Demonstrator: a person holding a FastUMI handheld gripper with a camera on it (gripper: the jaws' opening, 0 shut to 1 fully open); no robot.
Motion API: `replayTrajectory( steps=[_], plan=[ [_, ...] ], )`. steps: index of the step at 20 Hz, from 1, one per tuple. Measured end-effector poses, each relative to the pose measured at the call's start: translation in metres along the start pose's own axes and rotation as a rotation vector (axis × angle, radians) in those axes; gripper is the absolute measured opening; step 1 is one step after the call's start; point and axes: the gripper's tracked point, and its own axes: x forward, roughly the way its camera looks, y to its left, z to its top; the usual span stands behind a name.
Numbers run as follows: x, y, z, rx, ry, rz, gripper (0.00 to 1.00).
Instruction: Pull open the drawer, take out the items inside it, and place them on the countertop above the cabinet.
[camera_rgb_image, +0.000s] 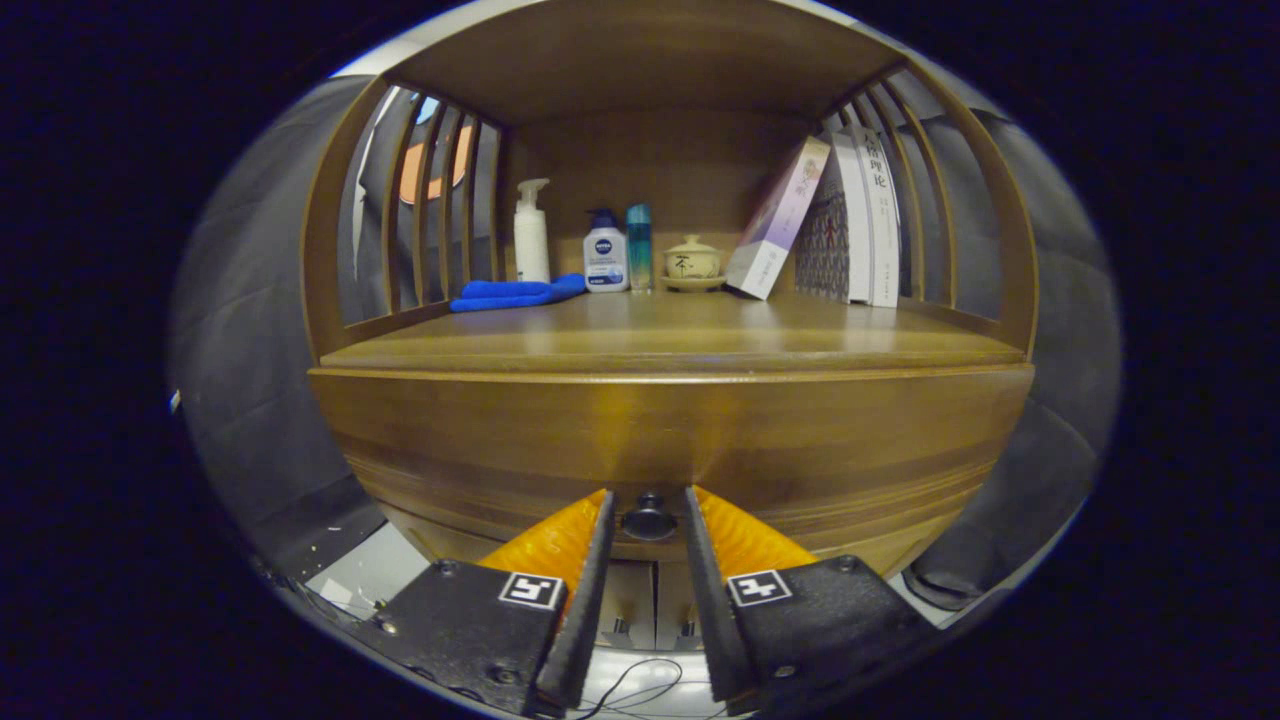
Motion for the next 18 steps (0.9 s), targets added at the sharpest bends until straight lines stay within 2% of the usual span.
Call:
replayTrajectory(
  steps=[3, 7, 11, 18],
  plan=[
    [-0.001, -0.004, 0.000, -0.037, -0.019, -0.036, 0.34],
    [0.000, 0.000, -0.001, 0.025, -0.010, -0.030, 0.24],
    [-0.001, -0.001, -0.002, 0.019, 0.000, -0.035, 0.20],
    [-0.030, -0.002, -0.012, 0.017, 0.003, -0.035, 0.20]
  ],
)
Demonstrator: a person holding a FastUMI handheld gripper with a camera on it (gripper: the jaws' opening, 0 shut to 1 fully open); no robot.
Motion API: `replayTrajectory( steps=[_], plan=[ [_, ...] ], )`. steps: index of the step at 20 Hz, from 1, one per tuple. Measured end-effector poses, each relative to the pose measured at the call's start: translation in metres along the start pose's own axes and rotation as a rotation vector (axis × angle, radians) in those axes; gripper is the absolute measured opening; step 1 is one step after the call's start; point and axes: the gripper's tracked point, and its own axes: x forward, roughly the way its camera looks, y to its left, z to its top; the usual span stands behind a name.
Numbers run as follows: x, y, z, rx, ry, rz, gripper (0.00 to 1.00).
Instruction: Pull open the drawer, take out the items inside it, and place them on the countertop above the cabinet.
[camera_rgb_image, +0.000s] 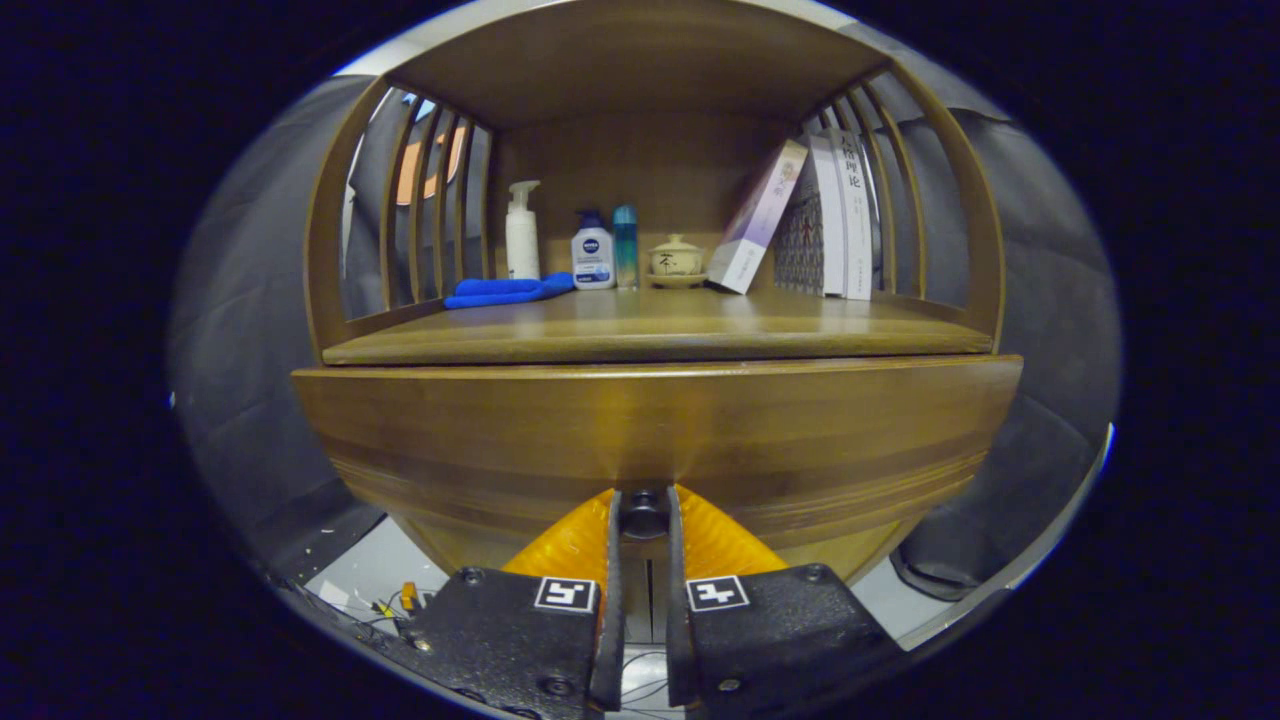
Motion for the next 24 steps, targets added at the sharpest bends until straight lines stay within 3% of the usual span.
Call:
replayTrajectory(
  steps=[17, 24],
  plan=[
    [-0.107, 0.000, -0.046, -0.012, 0.019, 0.038, 0.20],
    [-0.139, 0.008, -0.065, -0.088, 0.028, 0.082, 0.20]
  ],
)
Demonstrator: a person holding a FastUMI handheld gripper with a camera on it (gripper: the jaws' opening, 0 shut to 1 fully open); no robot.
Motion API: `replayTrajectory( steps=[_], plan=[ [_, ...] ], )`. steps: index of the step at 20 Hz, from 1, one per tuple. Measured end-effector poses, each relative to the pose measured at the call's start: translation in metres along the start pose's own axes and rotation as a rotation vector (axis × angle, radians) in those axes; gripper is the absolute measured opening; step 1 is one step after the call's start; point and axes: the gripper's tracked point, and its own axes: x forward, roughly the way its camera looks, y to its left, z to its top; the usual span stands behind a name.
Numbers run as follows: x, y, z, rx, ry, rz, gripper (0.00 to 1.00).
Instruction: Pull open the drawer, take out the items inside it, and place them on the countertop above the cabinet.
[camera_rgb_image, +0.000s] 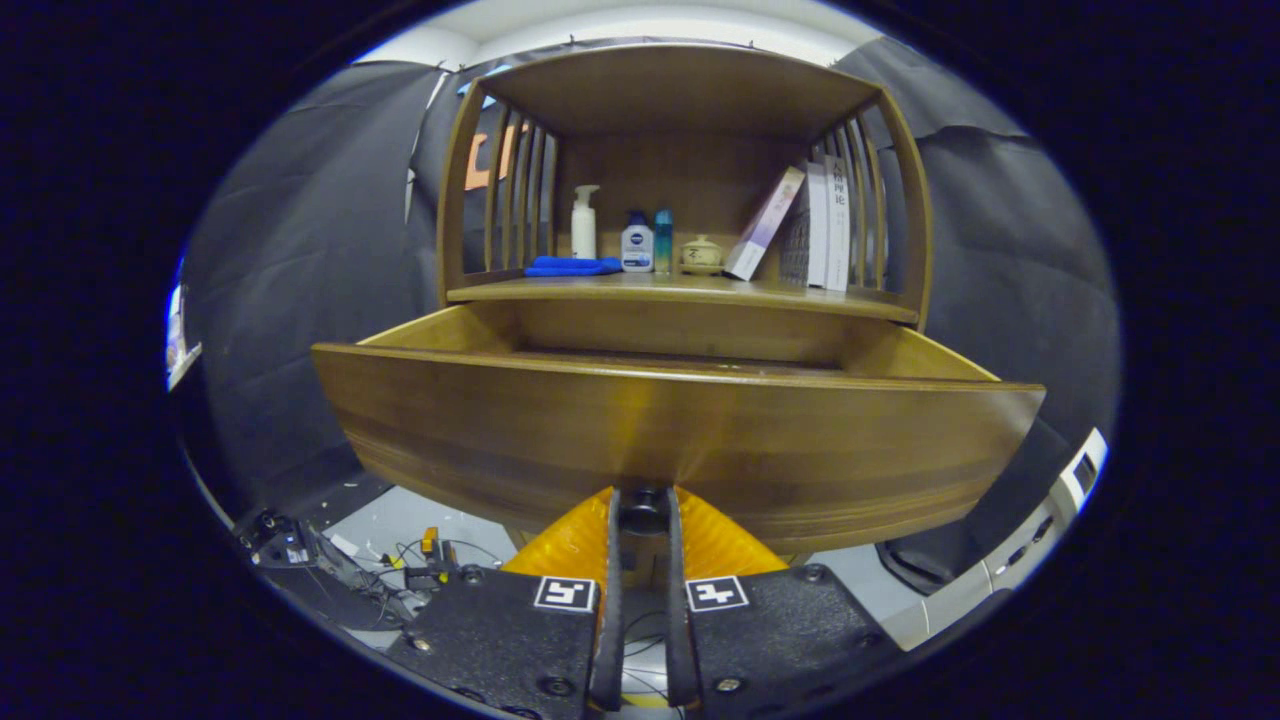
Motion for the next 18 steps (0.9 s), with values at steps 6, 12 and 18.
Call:
replayTrajectory(
  steps=[6, 12, 18],
  plan=[
    [-0.007, 0.000, -0.003, -0.015, 0.046, 0.029, 0.24],
    [-0.037, 0.001, 0.040, -0.016, 0.007, 0.070, 0.40],
    [-0.039, -0.013, 0.084, 0.012, 0.043, 0.088, 0.66]
  ],
)
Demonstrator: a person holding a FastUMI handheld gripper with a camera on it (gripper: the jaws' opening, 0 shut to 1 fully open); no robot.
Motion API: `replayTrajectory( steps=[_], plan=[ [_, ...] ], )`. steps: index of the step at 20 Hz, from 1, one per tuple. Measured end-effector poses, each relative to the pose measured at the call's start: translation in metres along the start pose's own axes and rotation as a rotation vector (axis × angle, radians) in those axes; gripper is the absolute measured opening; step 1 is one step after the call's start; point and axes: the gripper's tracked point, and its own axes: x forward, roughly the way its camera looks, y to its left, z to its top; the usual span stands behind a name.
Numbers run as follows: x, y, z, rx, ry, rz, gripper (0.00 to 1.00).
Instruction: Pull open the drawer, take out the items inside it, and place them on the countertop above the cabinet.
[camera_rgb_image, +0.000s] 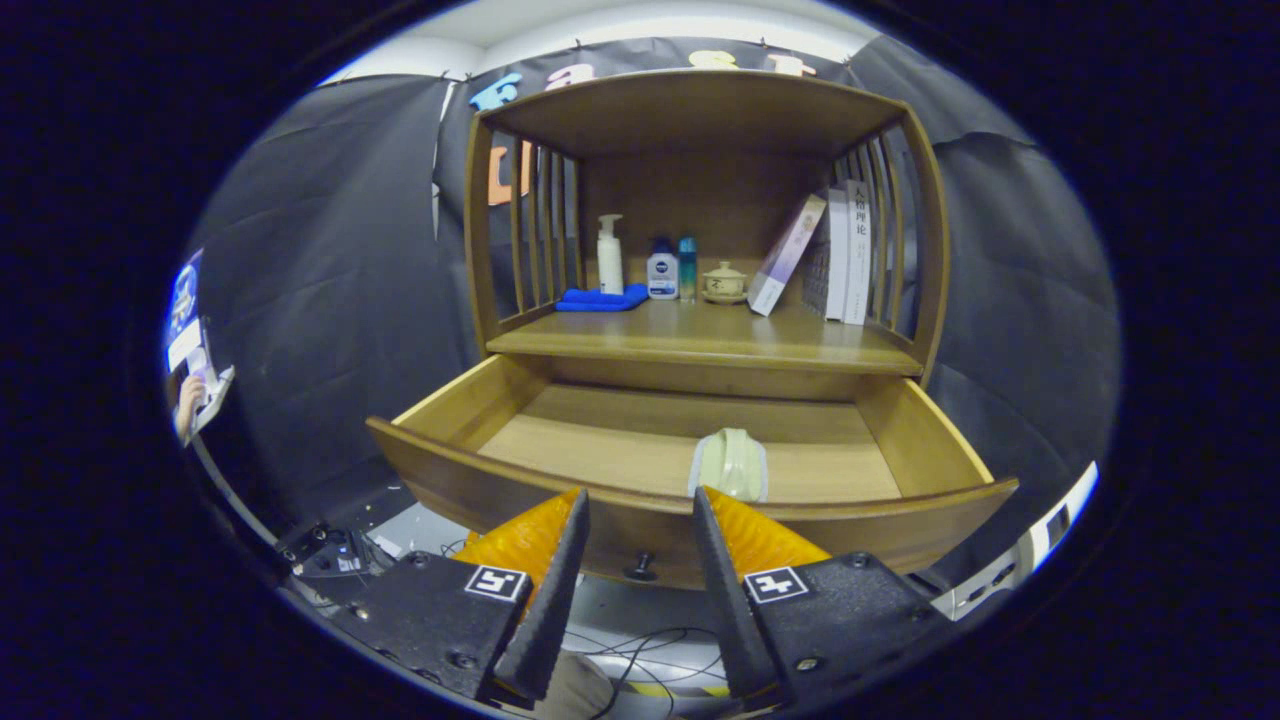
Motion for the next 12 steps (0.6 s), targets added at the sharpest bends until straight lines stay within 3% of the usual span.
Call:
replayTrajectory(
  steps=[4, 12],
  plan=[
    [0.014, -0.019, 0.020, -0.039, 0.050, -0.021, 0.78],
    [0.076, -0.052, 0.029, -0.057, 0.245, -0.043, 0.80]
  ],
)
